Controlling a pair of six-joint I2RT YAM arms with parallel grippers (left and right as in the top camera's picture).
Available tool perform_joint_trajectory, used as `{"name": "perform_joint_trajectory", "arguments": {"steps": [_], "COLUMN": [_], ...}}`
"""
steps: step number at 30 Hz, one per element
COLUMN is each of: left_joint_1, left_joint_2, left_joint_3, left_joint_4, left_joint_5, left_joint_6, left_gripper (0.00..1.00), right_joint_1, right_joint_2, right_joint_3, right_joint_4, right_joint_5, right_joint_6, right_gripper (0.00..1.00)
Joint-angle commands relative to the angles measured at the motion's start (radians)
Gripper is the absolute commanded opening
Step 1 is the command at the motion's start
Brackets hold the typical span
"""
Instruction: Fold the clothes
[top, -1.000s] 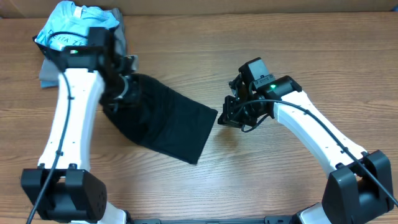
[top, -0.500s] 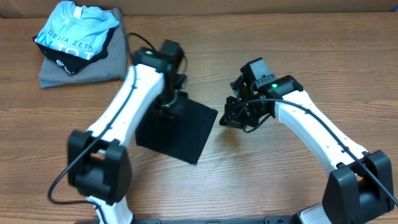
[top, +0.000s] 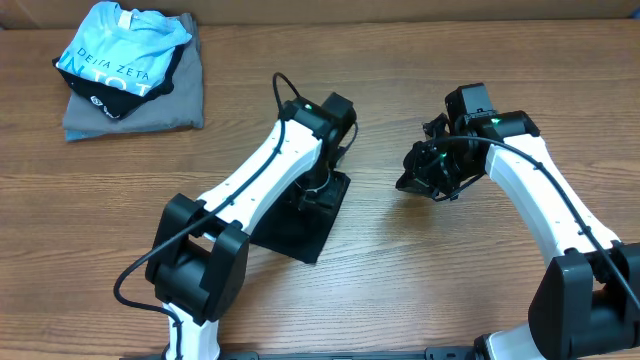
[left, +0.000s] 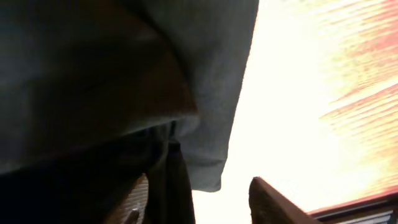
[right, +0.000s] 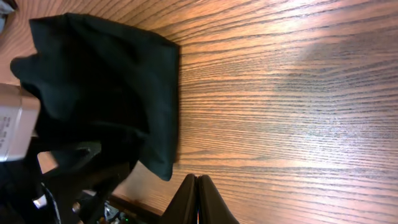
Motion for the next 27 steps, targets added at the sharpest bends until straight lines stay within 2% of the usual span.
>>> {"name": "perform_joint_trajectory", "arguments": {"steps": [1, 5, 8, 10, 13, 17, 18, 20, 24, 27], "left_joint_1": [0.014, 0.101, 0.157, 0.198, 0.259, 0.328, 0.343, 0.368, 0.397, 0.401], "left_joint_2": [0.015, 0.014, 0.013, 0.013, 0.013, 0.013, 0.013, 0.013, 0.013, 0.013], "left_joint_3": [0.035, 0.212, 0.294, 0.328, 0.342, 0.336, 0.336, 0.336, 0.336, 0.336], "left_joint_4": [-0.034, -0.202, -0.262, -0.288, -0.303, -0.308, -0.307, -0.306, -0.311, -0.312], "left_joint_5": [-0.029, -0.171, -0.241, -0.257, -0.251, -0.204, -0.19, -0.171, -0.141, -0.106], "left_joint_6": [-0.025, -0.024, -0.017, 0.003, 0.026, 0.067, 0.077, 0.094, 0.124, 0.154], "left_gripper": [0.58, 0.59, 0.59, 0.54, 0.52, 0.36, 0.34, 0.34, 0.38, 0.4], "right_joint_1": [0.004, 0.004, 0.008, 0.02, 0.068, 0.175, 0.203, 0.263, 0.365, 0.416], "right_joint_2": [-0.019, -0.019, -0.019, -0.019, -0.019, -0.019, -0.019, -0.016, 0.023, 0.084], "right_joint_3": [0.018, 0.018, 0.018, 0.018, 0.018, 0.018, 0.015, 0.01, 0.008, 0.008], "right_joint_4": [0.001, -0.001, 0.002, 0.006, 0.021, 0.139, 0.18, 0.263, 0.351, 0.418], "right_joint_5": [-0.002, -0.002, -0.039, -0.118, -0.161, -0.158, -0.155, -0.082, 0.158, 0.233], "right_joint_6": [-0.027, -0.049, -0.092, -0.168, -0.214, -0.17, -0.148, -0.09, -0.02, -0.02], "right_gripper": [0.04, 0.04, 0.05, 0.07, 0.11, 0.12, 0.14, 0.33, 0.44, 0.45]}}
